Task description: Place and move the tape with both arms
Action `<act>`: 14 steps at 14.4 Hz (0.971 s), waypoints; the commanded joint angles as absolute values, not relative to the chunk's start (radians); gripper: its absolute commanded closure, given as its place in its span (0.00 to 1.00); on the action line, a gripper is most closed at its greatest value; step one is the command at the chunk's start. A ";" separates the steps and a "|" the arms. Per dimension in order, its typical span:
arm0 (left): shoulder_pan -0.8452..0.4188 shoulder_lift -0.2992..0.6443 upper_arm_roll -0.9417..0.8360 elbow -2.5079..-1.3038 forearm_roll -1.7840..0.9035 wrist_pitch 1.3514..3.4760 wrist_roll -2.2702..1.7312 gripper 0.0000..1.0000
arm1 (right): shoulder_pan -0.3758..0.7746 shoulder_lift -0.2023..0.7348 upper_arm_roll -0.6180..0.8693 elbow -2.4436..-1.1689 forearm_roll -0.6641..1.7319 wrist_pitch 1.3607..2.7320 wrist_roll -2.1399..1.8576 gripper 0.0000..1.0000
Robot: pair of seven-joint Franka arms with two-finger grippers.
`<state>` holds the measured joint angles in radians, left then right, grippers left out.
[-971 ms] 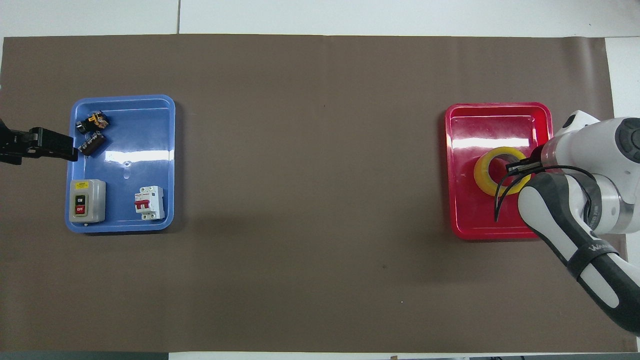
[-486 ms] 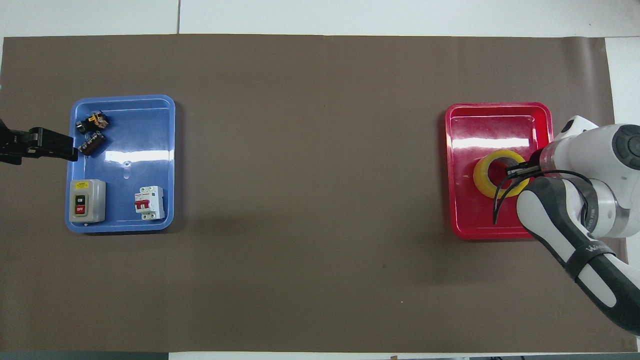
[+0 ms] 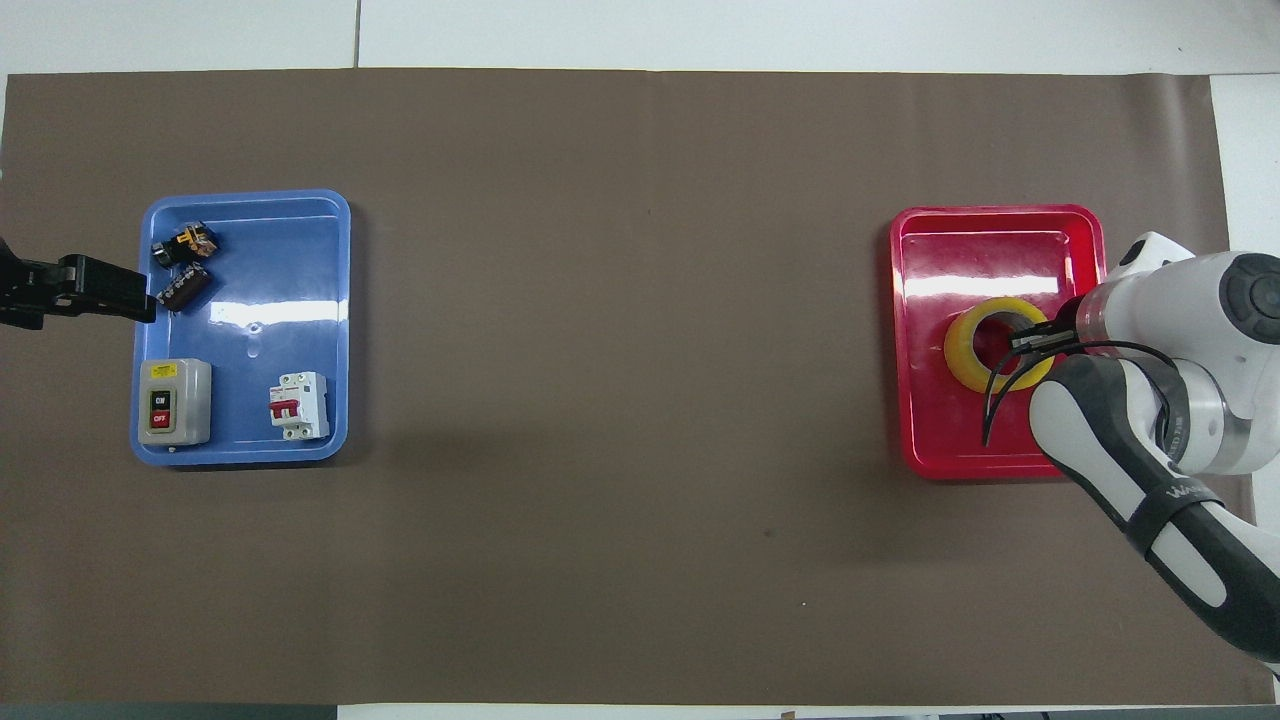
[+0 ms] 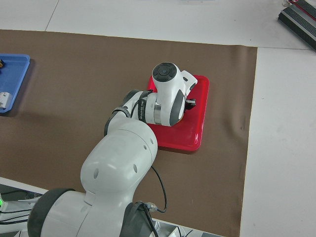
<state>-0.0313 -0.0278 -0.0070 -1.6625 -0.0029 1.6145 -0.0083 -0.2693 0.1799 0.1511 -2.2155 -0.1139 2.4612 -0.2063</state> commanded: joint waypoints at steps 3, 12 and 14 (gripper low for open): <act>-0.020 -0.051 -0.012 -1.687 -0.025 1.618 0.005 0.00 | -0.287 0.176 0.164 -2.217 -0.101 2.482 -0.178 0.00; -0.020 -0.051 -0.012 -1.687 -0.025 1.620 0.005 0.00 | -0.193 0.101 0.195 -1.867 -0.117 2.050 0.104 0.00; -0.020 -0.051 -0.012 -1.687 -0.025 1.620 0.005 0.00 | -0.167 0.077 0.196 -1.762 -0.115 1.917 0.161 0.00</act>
<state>-0.0313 -0.0278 -0.0070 -1.6625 -0.0029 1.6145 -0.0083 -0.1743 0.0830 0.1904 -1.8610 -0.1121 2.0258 0.1033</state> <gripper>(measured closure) 0.000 0.000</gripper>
